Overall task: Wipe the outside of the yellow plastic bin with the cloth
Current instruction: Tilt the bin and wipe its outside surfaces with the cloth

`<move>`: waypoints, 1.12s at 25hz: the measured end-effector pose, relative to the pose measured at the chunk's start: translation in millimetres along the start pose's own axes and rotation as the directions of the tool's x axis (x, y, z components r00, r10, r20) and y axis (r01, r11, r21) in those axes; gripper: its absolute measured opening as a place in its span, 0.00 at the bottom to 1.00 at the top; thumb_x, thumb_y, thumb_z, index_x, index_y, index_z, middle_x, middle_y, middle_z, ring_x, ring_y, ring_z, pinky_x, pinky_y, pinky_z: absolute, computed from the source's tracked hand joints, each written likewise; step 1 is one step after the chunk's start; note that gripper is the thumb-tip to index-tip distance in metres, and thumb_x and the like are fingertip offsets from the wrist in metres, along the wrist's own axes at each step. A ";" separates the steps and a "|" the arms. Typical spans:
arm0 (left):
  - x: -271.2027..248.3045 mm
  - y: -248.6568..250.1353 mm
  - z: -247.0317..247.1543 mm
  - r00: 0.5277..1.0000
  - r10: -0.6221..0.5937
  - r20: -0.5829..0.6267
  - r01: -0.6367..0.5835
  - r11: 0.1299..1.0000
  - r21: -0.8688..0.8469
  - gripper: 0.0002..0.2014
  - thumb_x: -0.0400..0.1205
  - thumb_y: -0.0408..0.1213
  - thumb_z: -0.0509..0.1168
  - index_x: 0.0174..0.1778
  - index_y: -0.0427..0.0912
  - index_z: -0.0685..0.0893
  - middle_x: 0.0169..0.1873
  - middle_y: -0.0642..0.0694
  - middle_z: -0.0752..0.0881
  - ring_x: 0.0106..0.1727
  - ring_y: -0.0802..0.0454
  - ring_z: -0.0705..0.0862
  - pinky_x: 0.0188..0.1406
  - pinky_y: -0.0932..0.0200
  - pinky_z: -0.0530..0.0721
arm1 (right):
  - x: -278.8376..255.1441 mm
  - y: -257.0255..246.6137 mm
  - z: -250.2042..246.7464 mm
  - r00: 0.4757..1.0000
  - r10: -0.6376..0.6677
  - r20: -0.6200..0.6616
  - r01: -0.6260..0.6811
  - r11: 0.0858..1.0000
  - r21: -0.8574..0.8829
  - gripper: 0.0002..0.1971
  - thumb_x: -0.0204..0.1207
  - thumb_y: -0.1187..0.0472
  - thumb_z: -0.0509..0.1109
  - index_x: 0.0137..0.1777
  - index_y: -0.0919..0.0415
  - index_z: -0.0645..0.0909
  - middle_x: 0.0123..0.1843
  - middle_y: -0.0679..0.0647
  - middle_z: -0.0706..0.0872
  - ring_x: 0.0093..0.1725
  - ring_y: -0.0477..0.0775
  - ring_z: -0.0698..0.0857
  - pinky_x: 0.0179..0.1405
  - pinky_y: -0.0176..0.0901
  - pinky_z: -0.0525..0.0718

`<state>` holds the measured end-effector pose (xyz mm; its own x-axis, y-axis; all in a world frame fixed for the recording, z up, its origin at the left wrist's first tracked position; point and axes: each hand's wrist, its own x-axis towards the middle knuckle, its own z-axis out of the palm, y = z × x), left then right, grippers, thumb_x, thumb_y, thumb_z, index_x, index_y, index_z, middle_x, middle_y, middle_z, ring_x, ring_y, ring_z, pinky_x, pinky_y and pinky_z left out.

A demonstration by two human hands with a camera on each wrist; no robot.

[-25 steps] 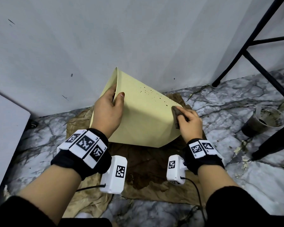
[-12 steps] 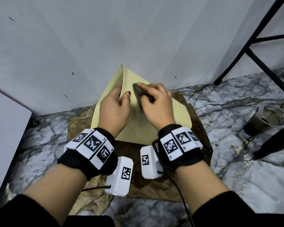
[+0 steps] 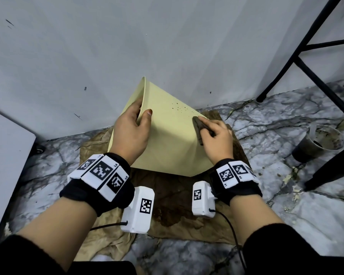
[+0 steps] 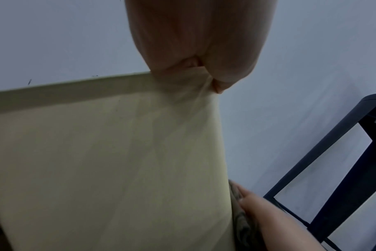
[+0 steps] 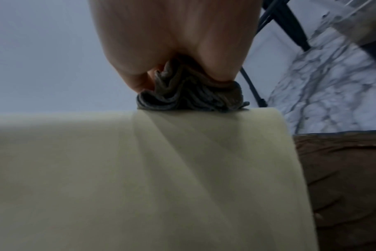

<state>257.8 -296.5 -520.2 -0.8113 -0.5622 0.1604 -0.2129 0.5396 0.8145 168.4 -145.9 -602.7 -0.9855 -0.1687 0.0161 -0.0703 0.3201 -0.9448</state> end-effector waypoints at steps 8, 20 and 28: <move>7.8 8.8 -9.2 0.981 -0.084 0.174 0.106 0.987 -0.120 0.30 0.70 0.41 0.58 0.72 0.52 0.68 0.56 0.54 0.83 0.52 0.55 0.84 0.50 0.58 0.82 | 6.2 45.0 -14.8 0.984 0.140 -0.113 -0.139 0.990 0.018 0.17 0.72 0.64 0.64 0.58 0.50 0.84 0.53 0.48 0.79 0.63 0.65 0.76 0.71 0.54 0.73; 2.2 7.2 7.3 0.998 -0.056 0.003 0.055 0.974 -0.219 0.21 0.76 0.37 0.58 0.66 0.49 0.75 0.50 0.54 0.85 0.51 0.56 0.84 0.58 0.54 0.81 | -7.1 -0.9 3.4 0.997 0.042 -0.062 -0.038 0.997 0.066 0.18 0.72 0.67 0.63 0.58 0.51 0.84 0.59 0.54 0.82 0.63 0.62 0.75 0.67 0.43 0.72; -0.1 4.8 5.6 0.998 -0.017 -0.065 0.010 0.994 -0.110 0.20 0.79 0.30 0.57 0.68 0.46 0.75 0.50 0.59 0.81 0.52 0.63 0.80 0.51 0.81 0.73 | -34.0 -73.8 42.1 0.960 -0.277 0.038 0.272 0.956 0.110 0.18 0.71 0.67 0.63 0.57 0.50 0.84 0.53 0.54 0.83 0.53 0.52 0.68 0.60 0.35 0.67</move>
<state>253.9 -290.4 -519.5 -0.7706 -0.6106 0.1823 -0.1596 0.4619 0.8725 213.6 -203.0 -547.3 -0.9209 -0.2857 0.2651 -0.3181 0.1580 -0.9348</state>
